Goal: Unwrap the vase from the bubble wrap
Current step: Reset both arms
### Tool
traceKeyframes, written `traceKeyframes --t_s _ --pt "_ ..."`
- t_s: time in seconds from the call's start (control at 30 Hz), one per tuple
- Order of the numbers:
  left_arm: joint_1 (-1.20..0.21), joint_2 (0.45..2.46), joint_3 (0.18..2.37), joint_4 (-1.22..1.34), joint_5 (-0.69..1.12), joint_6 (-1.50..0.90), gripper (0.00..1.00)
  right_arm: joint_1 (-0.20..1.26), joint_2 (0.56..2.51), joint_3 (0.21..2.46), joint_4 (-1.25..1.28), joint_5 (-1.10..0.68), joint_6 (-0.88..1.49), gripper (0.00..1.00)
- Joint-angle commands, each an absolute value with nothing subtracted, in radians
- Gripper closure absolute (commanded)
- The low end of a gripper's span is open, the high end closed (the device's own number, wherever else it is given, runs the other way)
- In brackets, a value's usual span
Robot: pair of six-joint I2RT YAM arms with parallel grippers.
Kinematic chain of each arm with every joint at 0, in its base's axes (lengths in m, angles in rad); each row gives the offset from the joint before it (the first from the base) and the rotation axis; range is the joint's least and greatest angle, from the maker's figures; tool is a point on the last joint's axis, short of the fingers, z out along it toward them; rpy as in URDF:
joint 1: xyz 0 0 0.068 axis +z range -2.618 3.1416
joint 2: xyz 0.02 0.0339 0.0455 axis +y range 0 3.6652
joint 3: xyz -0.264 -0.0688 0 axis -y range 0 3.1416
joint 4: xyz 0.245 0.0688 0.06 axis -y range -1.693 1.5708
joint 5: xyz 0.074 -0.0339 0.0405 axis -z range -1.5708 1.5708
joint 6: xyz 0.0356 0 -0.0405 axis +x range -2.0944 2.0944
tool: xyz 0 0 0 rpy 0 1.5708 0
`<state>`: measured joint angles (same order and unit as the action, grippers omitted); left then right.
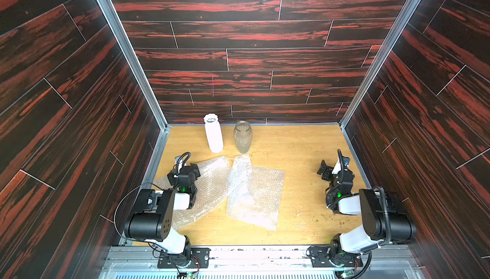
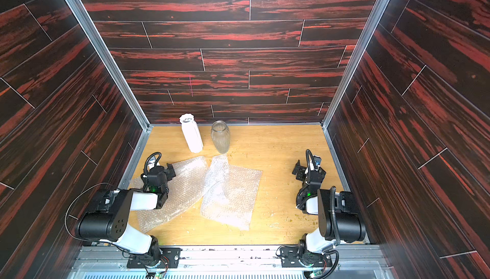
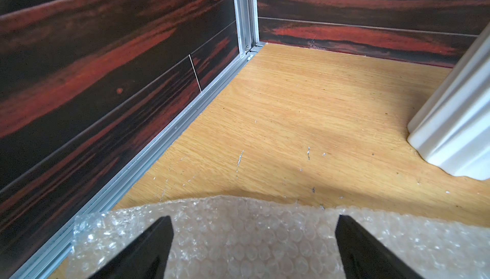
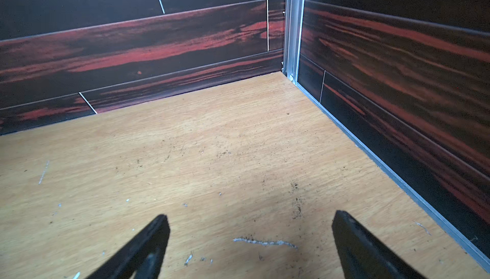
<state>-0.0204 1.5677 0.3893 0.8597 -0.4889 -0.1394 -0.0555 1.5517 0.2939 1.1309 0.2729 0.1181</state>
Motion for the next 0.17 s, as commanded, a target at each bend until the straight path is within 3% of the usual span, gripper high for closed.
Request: traceKeyframes --t_s 0.0,0.13 --pt "-0.016 1.546 0.412 0.846 -0.487 -0.153 0.00 -0.052 1.568 0.290 1.184 0.278 0.107 0.01" --pt "-0.015 1.542 0.407 0.854 -0.487 -0.154 0.00 -0.051 1.566 0.288 1.184 0.279 0.107 0.01"
